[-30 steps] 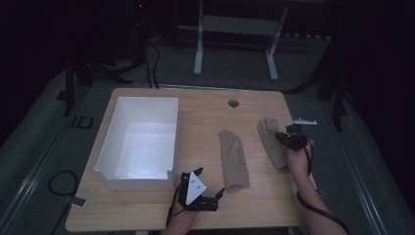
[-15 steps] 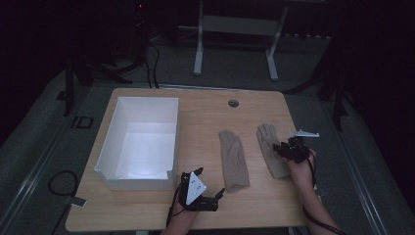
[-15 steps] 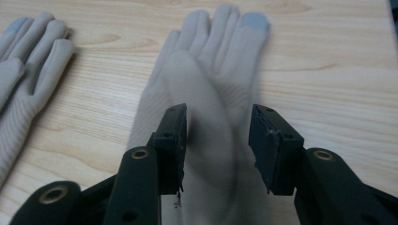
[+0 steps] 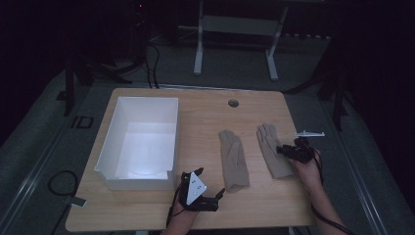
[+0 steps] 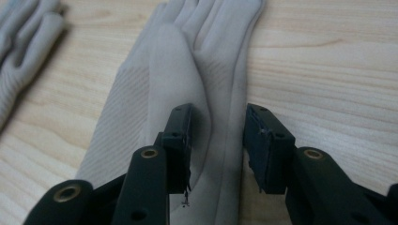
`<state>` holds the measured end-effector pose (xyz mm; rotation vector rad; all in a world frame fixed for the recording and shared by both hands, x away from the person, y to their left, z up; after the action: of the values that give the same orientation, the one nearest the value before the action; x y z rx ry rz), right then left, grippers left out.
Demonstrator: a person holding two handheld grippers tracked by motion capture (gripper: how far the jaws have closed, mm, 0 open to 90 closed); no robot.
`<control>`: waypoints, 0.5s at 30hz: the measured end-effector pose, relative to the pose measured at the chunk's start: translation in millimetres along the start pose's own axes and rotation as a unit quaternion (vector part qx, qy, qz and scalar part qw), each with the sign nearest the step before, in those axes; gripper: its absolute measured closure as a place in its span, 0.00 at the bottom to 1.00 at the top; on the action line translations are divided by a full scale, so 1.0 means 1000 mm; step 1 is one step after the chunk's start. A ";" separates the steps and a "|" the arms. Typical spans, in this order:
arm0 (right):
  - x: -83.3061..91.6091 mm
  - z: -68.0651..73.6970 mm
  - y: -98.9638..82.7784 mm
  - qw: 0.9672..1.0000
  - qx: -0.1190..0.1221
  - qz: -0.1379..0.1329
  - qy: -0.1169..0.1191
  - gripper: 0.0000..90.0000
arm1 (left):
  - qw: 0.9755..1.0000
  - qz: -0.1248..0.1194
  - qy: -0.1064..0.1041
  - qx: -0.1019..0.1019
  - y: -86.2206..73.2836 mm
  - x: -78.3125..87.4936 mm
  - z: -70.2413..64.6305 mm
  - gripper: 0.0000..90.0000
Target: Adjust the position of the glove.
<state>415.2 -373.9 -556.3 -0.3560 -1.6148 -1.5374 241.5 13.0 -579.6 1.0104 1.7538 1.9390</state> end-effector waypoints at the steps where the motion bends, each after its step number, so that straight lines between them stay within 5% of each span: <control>1: 0.000 -0.001 0.000 1.000 0.002 -0.001 0.001 0.71 | 1.000 -0.001 -0.001 0.000 0.000 0.000 0.000 0.04; 8: -0.003 0.007 0.002 1.000 0.029 0.005 -0.011 0.93 | 1.000 -0.002 -0.001 -0.001 0.000 0.000 0.000 0.04; 15: 0.001 0.006 0.008 0.998 0.049 0.016 -0.022 0.95 | 1.000 0.000 -0.001 -0.001 0.000 0.000 0.000 0.04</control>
<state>418.4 -367.2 -549.5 -0.3632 -1.7041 -1.4311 241.6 13.0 -579.6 1.0121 1.7506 1.9378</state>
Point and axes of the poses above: each handheld gripper's, and its own axes: x roughly backward along the jaws, y roughly out of its top, z roughly to its left, the point moved 1 cm from there along -x, roughly forward along the jaws, and after that the axes turned 1 degree about -y, right-handed, at the moved point
